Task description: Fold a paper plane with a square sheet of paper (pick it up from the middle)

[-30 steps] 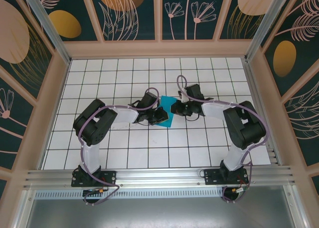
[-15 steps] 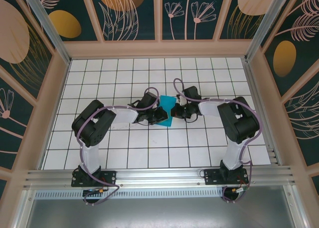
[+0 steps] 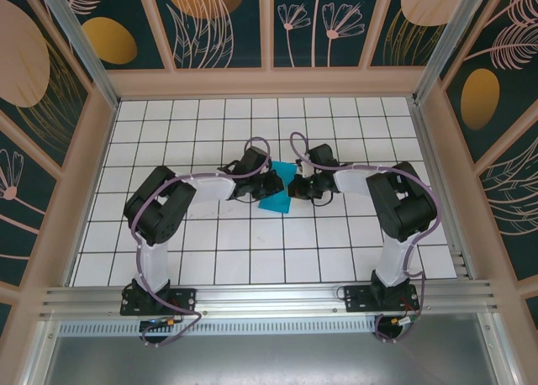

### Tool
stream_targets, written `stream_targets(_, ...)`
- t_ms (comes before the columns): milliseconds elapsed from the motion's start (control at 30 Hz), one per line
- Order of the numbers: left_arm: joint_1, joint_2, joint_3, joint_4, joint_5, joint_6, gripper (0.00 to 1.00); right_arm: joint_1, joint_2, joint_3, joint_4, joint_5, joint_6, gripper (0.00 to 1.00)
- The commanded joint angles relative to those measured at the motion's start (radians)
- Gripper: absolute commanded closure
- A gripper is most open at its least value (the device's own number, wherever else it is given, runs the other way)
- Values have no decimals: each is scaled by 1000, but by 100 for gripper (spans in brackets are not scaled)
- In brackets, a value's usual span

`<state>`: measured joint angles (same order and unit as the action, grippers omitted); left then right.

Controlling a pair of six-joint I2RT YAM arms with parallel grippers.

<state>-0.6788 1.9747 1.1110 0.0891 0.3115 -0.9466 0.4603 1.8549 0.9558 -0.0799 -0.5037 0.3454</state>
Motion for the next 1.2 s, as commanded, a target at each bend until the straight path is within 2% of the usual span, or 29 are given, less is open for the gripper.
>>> stream_targets(0,8,30,11,-51,-25,15,87,-1,57,-10,-111,132,-44,96)
stream_targets(400,46,0,-43,-59,-115,46,85,-6,93,-9,-146,205,-87,97)
stream_targets(600,90,2,-36,-73,-130,71,79,-2,113,-9,-162,259,-120,97)
stream_targets(800,115,-1,-18,-113,-181,103,75,-2,116,-6,-168,257,-121,97)
stream_targets(1000,129,-67,10,-147,-240,164,70,0,112,-3,-170,249,-117,97)
stream_targets(1067,128,-88,10,-127,-209,177,69,0,112,-2,-170,248,-117,97)
stream_targets(1167,124,-111,-19,-37,-77,168,69,0,110,-1,-170,243,-114,97)
